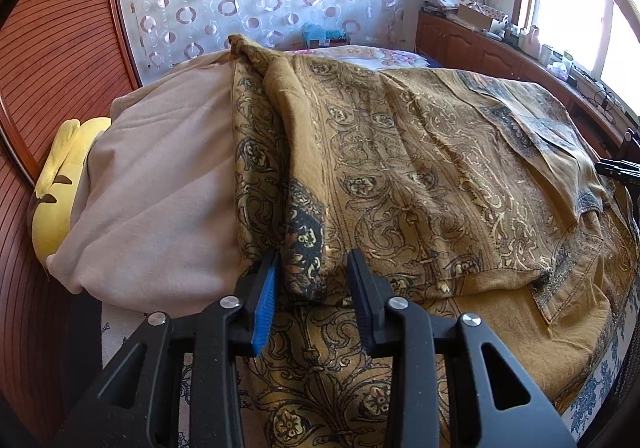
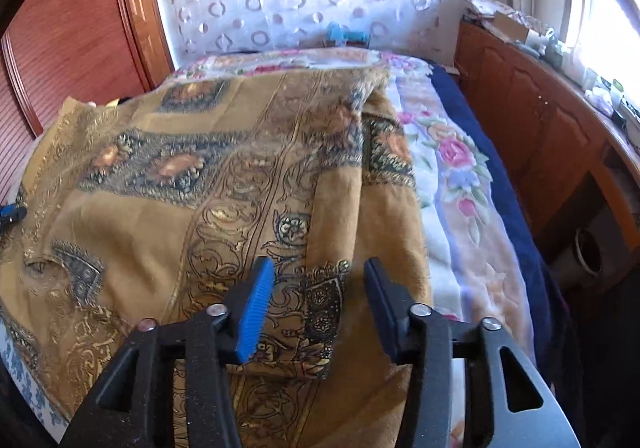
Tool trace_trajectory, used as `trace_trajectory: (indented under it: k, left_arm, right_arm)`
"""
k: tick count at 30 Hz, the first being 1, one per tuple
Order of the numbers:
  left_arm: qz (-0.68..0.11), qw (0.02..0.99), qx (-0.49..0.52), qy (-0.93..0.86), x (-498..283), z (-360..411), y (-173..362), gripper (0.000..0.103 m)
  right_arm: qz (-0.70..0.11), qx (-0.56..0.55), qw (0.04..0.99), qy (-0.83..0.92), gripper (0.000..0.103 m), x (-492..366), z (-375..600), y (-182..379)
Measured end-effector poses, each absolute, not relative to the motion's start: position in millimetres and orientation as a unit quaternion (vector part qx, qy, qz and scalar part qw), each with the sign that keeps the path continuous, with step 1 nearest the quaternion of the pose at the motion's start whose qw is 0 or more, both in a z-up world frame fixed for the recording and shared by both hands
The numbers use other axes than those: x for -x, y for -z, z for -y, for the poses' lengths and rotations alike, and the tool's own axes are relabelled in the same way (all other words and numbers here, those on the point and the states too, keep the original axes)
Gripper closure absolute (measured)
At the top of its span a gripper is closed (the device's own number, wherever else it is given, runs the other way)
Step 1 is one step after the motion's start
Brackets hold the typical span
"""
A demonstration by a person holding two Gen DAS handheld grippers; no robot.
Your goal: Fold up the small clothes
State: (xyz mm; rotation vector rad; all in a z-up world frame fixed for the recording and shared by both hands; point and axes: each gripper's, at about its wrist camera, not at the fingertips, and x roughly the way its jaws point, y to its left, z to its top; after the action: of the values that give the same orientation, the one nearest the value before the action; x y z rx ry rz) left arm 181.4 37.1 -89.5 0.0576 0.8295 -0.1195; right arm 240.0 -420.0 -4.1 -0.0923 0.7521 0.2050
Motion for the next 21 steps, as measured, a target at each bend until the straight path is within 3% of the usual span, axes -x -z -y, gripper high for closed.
trace_trajectory:
  k: [1, 6, 8, 21]
  left_arm:
    - [-0.401, 0.913, -0.030, 0.064, -180.9, -36.2, 88.6, 0.089]
    - [-0.385, 0.919, -0.020, 0.080, -174.2, -34.0, 78.6, 0.097]
    - [-0.372, 0.923, -0.015, 0.094, -167.8, -32.1, 68.1, 0.098]
    - [-0.281, 0.949, 0.026, 0.140, -107.8, -40.3, -2.4, 0.099]
  right_arm:
    - [-0.365, 0.050, 0.924, -0.103, 0.065, -239.2, 417.4, 4.4]
    - [-0.357, 0.091, 0.922, -0.117, 0.093, -232.6, 402.2, 3.3]
    - [-0.356, 0.104, 0.921, -0.120, 0.098, -230.3, 399.5, 2.9]
    - [-0.265, 0.081, 0.948, -0.155, 0.100, -164.9, 418.1, -57.5]
